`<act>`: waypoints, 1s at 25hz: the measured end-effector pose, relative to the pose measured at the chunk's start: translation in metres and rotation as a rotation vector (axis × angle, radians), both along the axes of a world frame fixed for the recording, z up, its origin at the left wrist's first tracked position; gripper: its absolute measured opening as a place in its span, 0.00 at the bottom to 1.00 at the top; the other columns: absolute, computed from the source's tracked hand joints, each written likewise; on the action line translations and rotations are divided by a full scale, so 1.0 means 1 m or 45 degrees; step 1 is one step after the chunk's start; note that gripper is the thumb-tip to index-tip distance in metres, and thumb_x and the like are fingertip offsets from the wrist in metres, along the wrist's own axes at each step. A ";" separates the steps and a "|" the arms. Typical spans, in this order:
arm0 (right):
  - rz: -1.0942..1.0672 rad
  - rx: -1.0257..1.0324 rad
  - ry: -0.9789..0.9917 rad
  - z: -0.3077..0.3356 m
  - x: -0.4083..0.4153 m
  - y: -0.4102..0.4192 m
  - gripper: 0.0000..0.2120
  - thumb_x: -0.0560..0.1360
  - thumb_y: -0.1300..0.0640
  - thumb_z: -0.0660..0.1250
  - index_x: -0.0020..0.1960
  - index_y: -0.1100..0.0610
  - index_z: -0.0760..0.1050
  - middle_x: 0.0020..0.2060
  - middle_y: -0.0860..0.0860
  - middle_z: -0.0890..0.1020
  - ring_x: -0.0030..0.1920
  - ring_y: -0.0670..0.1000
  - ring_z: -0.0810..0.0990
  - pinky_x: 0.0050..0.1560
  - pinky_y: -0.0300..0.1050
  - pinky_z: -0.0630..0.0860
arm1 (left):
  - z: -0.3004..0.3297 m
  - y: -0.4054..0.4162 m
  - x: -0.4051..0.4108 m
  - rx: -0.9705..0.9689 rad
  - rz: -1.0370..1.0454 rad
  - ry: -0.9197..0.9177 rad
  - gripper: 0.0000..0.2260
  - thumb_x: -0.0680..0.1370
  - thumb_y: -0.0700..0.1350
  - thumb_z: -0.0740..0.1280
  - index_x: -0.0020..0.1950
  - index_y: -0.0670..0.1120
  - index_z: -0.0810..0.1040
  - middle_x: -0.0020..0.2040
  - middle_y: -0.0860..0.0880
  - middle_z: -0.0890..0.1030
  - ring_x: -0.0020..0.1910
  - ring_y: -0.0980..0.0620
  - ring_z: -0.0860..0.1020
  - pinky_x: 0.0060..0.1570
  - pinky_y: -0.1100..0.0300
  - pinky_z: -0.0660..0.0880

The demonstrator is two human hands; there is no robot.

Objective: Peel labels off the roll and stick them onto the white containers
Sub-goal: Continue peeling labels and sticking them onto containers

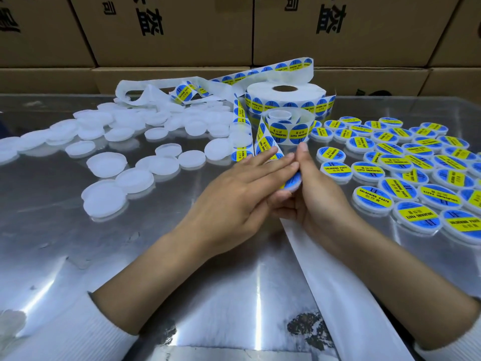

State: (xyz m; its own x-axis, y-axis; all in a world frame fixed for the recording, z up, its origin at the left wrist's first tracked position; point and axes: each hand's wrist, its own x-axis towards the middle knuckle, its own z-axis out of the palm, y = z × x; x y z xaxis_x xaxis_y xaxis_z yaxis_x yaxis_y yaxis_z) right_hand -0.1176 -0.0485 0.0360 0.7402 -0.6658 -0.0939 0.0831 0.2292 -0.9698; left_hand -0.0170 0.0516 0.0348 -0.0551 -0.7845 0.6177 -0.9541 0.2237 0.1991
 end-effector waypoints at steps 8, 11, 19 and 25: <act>-0.035 -0.142 0.099 0.011 -0.004 -0.006 0.25 0.80 0.44 0.57 0.31 0.55 0.78 0.23 0.50 0.79 0.23 0.46 0.77 0.25 0.35 0.74 | -0.006 0.002 0.005 -0.441 0.008 -0.152 0.11 0.71 0.33 0.73 0.51 0.42 0.84 0.52 0.46 0.84 0.50 0.47 0.83 0.47 0.52 0.80; -0.234 -0.222 0.128 0.016 -0.009 -0.019 0.27 0.80 0.45 0.55 0.29 0.56 0.79 0.24 0.50 0.81 0.19 0.44 0.72 0.22 0.32 0.70 | -0.003 0.001 0.019 -0.493 0.287 -0.164 0.05 0.75 0.41 0.71 0.50 0.46 0.84 0.51 0.48 0.84 0.44 0.45 0.81 0.44 0.55 0.76; -0.429 -1.120 0.896 0.002 -0.030 -0.057 0.25 0.80 0.43 0.54 0.39 0.63 0.74 0.30 0.58 0.78 0.37 0.60 0.78 0.38 0.48 0.69 | -0.026 -0.001 0.075 0.655 1.008 0.191 0.32 0.79 0.62 0.54 0.75 0.43 0.58 0.76 0.45 0.61 0.74 0.47 0.59 0.70 0.50 0.60; -0.411 -1.219 0.943 0.004 -0.027 -0.056 0.22 0.81 0.46 0.53 0.50 0.60 0.78 0.42 0.58 0.81 0.47 0.59 0.77 0.48 0.52 0.74 | -0.024 0.003 0.070 0.379 0.915 0.150 0.17 0.78 0.55 0.63 0.56 0.45 0.80 0.56 0.47 0.74 0.54 0.46 0.73 0.50 0.55 0.71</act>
State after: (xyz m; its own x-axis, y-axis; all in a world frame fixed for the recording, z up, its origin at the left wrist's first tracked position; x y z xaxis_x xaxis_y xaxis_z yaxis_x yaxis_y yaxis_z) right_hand -0.1450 -0.1042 0.0399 0.5068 -0.8376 0.2037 -0.6315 -0.5216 -0.5737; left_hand 0.0534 0.0546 0.0110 0.5817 -0.7362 0.3458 -0.8133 -0.5192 0.2628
